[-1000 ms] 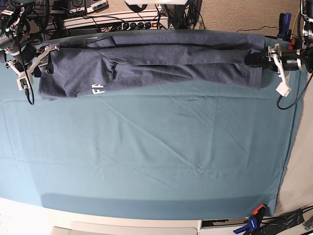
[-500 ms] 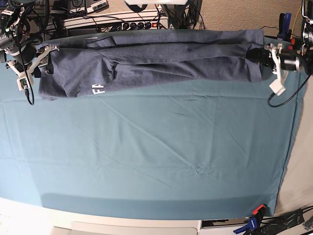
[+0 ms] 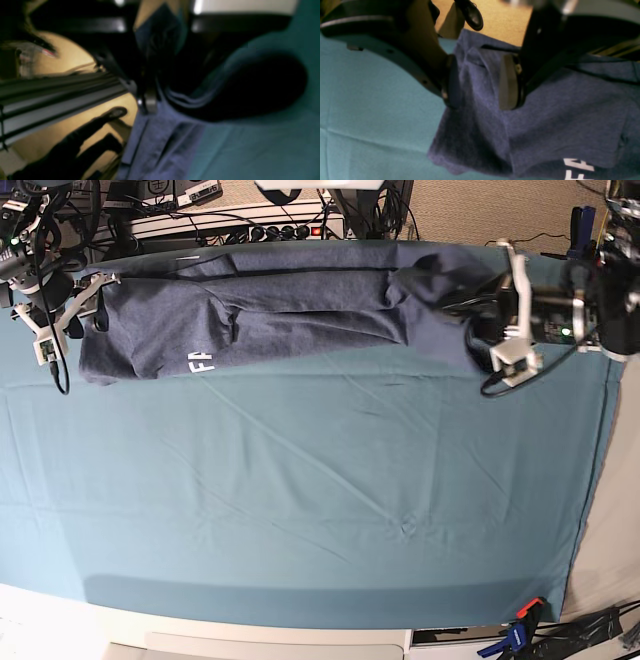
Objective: Fold the T-shirt properly
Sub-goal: 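Release the hem and raise the left gripper off the shirt, then grasp the shirt's end with the left gripper and fold it toward the right gripper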
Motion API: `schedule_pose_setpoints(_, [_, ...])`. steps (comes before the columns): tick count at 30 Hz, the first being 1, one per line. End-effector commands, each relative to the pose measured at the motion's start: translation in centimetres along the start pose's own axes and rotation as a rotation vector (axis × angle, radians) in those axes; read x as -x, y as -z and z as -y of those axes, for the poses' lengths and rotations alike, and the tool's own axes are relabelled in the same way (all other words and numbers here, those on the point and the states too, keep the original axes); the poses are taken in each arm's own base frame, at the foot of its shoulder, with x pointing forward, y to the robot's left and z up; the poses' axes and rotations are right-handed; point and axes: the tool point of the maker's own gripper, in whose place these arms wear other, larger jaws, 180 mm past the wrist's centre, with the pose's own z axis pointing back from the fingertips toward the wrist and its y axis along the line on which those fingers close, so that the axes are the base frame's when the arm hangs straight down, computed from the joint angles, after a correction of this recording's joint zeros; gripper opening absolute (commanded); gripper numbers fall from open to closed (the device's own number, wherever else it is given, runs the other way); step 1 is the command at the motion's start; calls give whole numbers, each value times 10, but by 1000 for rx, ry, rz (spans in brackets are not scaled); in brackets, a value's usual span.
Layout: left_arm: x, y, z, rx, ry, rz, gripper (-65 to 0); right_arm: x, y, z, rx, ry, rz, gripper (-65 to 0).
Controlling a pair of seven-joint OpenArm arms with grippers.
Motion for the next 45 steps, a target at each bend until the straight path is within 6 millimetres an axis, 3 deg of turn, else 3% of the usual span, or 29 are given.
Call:
schedule_pose_setpoints(1, [-13, -1, 3, 0, 32, 49, -650, -12, -4, 5, 12, -18, 39, -386])
schedule_pose_setpoints(7, [-25, 13, 3, -26, 32, 137, -650, -12, -4, 5, 12, -18, 41, -386])
schedule_pose_setpoints(20, [-34, 77, 45, 103, 45, 196, -650, -13, -4, 5, 12, -18, 43, -386])
schedule_pose_setpoints(26, [-52, 84, 46, 103, 58, 257, -650, -13, -4, 5, 12, -18, 43, -386])
schedule_pose_setpoints(33, [-59, 96, 46, 119, -3, 316, -650, -13, -4, 5, 12, -18, 44, -386])
schedule_pose_setpoints(45, [-47, 134, 44, 185, -130, 309, -650, -10, -1, -4, -4, 21, 65, -386])
